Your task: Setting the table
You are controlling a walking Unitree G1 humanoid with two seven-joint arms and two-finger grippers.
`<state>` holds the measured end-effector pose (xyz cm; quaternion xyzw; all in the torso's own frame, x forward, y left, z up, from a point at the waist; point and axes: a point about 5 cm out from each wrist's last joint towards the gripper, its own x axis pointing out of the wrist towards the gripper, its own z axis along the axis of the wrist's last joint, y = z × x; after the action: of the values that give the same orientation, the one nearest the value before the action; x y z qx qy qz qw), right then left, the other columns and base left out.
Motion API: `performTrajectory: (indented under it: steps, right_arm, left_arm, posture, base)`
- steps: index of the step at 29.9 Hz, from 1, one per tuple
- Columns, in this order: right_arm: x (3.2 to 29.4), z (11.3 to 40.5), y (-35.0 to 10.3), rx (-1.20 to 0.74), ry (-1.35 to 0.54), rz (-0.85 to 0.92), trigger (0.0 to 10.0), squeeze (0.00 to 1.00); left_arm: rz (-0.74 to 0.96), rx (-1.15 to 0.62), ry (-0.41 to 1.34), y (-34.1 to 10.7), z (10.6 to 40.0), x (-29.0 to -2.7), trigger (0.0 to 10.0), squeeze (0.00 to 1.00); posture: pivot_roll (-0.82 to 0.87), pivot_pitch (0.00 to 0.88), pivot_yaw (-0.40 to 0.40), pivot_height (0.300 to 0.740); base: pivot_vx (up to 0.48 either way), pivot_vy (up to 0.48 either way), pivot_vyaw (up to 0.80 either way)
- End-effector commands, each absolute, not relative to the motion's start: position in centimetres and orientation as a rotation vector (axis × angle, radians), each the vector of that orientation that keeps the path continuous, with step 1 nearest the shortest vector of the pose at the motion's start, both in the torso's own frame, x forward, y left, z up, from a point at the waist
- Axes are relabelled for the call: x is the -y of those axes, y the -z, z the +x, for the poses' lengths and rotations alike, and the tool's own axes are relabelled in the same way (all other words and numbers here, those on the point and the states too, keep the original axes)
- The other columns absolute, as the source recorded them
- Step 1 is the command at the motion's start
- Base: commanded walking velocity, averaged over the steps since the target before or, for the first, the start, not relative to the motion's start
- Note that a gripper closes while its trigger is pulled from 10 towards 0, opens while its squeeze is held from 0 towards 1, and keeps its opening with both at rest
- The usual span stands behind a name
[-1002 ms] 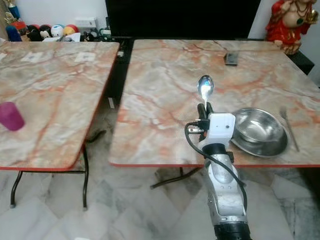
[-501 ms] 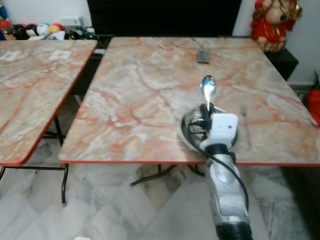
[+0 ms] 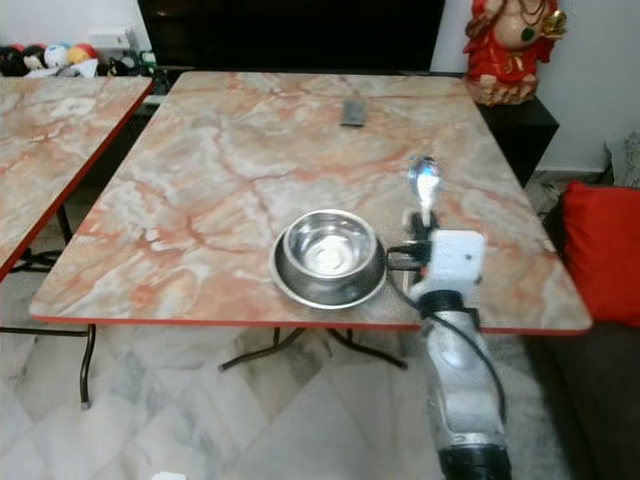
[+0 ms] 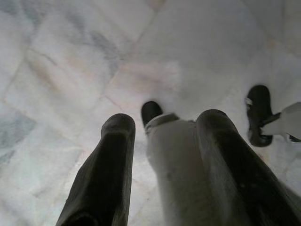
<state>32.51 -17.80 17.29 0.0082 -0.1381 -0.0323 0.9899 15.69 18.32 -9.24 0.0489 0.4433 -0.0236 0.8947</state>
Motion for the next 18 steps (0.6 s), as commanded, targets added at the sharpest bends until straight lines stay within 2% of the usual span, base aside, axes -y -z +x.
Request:
performTrajectory:
  steps: [1, 5, 11, 13, 18]
  right_arm:
    - [17.04, 32.55, -17.42, 0.279, 0.048, 0.033, 10.0, 0.00]
    - [17.00, 32.67, -17.28, 0.265, 0.054, 0.035, 10.0, 0.00]
    - [16.89, 32.75, -17.16, 0.255, 0.051, 0.040, 10.0, 0.00]
    - [16.85, 32.74, -17.19, 0.259, 0.050, 0.044, 10.0, 0.00]
    - [16.81, 32.68, -17.22, 0.266, 0.052, 0.045, 10.0, 0.00]
  left_arm:
    - [0.090, -0.995, 0.054, 10.11, 13.60, -18.22, 10.0, 0.00]
    - [0.071, -0.993, 0.039, 10.12, 13.57, -18.25, 10.0, 0.00]
    - [0.072, -0.994, 0.038, 10.12, 13.56, -18.31, 10.0, 0.00]
    - [0.078, -0.993, 0.041, 10.11, 13.57, -18.34, 10.0, 0.00]
    - [0.094, -0.988, 0.048, 10.07, 13.63, -18.38, 10.0, 0.00]
  posture:
    - [-0.04, 0.130, -0.011, 0.740]
    - [-0.04, 0.129, -0.010, 0.740]
    - [-0.04, 0.129, -0.006, 0.740]
    - [-0.04, 0.130, -0.005, 0.740]
    - [-0.04, 0.131, -0.004, 0.740]
  base:
    - [0.000, 0.000, 0.00]
    - [0.000, 0.000, 0.00]
    - [0.000, 0.442, -0.76]
    - [0.000, 0.178, -0.77]
    - [0.000, 0.000, 0.00]
